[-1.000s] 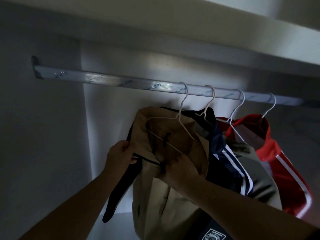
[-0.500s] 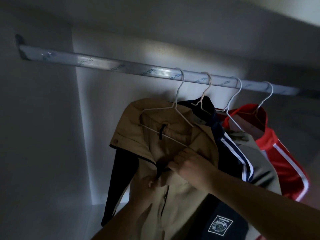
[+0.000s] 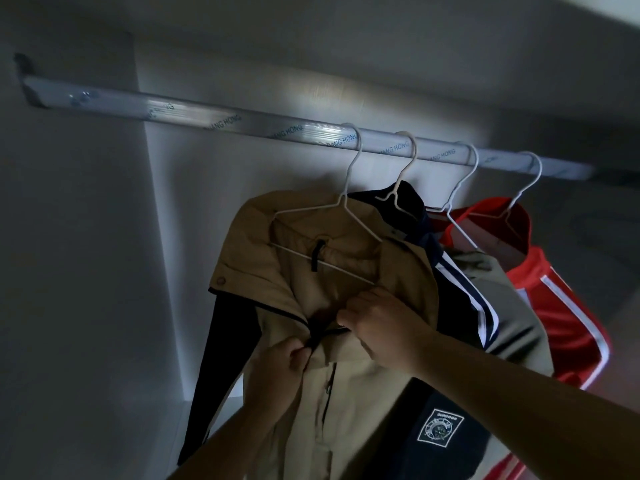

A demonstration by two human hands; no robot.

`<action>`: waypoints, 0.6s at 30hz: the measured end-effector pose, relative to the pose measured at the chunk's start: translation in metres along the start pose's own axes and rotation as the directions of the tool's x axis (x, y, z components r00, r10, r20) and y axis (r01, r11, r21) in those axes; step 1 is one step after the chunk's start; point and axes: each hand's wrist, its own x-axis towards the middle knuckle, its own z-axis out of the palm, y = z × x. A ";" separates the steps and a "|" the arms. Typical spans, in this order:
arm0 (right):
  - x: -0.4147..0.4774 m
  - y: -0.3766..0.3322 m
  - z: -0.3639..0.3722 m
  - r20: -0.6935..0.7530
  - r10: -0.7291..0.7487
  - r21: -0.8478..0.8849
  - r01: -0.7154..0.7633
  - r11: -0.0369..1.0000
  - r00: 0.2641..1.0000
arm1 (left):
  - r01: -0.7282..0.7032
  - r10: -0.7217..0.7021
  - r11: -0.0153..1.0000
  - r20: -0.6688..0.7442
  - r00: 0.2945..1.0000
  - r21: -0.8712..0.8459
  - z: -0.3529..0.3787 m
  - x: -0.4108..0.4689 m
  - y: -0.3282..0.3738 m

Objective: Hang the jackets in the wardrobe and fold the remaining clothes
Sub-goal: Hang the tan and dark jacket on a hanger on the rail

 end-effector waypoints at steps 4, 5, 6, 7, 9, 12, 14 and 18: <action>0.007 -0.016 0.003 -0.038 0.002 -0.022 -0.003 1.000 0.999 | 0.173 -0.144 0.928 0.109 0.984 -0.331 -0.016 -0.006 0.004; 0.010 -0.020 0.003 -0.054 -0.014 -0.026 0.012 1.000 0.998 | 0.189 -0.155 0.911 0.121 0.980 -0.366 -0.019 -0.009 0.004; 0.013 -0.024 0.005 -0.063 -0.025 -0.024 0.024 0.999 0.998 | 0.190 -0.155 0.900 0.120 0.981 -0.391 -0.021 -0.011 0.005; 0.016 -0.026 0.008 -0.047 -0.026 0.010 0.027 1.000 0.999 | 0.187 -0.155 0.895 0.111 0.982 -0.406 -0.024 -0.013 0.006; 0.023 -0.030 0.017 -0.004 -0.009 0.097 0.009 0.995 1.000 | 0.179 -0.157 0.889 0.086 0.984 -0.422 -0.029 -0.015 0.006; 0.034 -0.035 0.020 -0.033 0.000 0.186 0.006 0.983 0.999 | 0.173 -0.160 0.879 0.068 0.985 -0.444 -0.033 -0.016 0.005; 0.040 -0.037 0.021 -0.061 -0.016 0.203 0.029 0.979 0.998 | 0.163 -0.152 0.887 0.058 0.987 -0.431 -0.036 -0.016 0.003; 0.053 -0.041 0.021 -0.079 -0.074 0.189 0.088 0.978 0.994 | 0.133 -0.132 0.889 0.032 0.991 -0.438 -0.041 -0.018 -0.002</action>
